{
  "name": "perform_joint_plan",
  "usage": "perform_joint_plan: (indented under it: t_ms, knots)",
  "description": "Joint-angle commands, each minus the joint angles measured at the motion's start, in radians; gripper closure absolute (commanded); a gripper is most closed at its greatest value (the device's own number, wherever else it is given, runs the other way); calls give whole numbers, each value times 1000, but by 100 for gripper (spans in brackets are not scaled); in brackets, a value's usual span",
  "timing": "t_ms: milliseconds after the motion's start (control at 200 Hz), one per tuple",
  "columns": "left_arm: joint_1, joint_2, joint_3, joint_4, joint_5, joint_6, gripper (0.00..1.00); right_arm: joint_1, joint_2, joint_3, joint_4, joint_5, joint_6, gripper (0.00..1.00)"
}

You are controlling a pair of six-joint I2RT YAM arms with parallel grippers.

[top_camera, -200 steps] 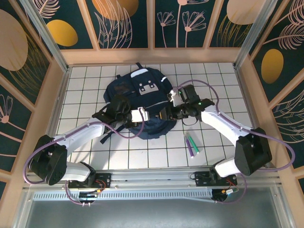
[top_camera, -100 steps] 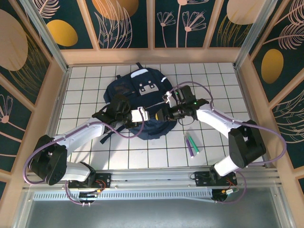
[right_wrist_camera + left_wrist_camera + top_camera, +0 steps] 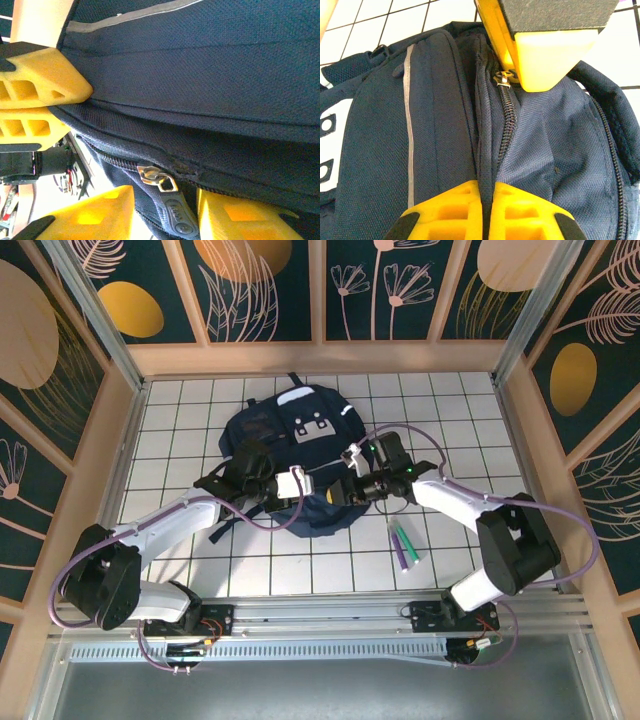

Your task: Pack the student bag

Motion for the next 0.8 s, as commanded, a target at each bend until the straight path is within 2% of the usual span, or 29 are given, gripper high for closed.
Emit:
perform_joint_plan:
  t_ms: [0,95,305,480,711,796]
  knots:
    - [0,-28,27,72,63,-17,100,15,-30,-36,36,-76,27,68]
    - [1,-22,27,69,59,-14,100,15,-33,-41,57,-97,34,72]
    - [1,-21,19,66,58,-14,100,3,-36,-56,71,-155,15,68]
    - [1,-18,14,66,55,-9,100,3,-27,-66,67,-228,-26,71]
    - [0,3,24,66,54,-15,100,3,-12,-77,97,-184,-24,81]
    - [1,6,24,67,52,-17,100,4,-10,-79,104,-141,-18,88]
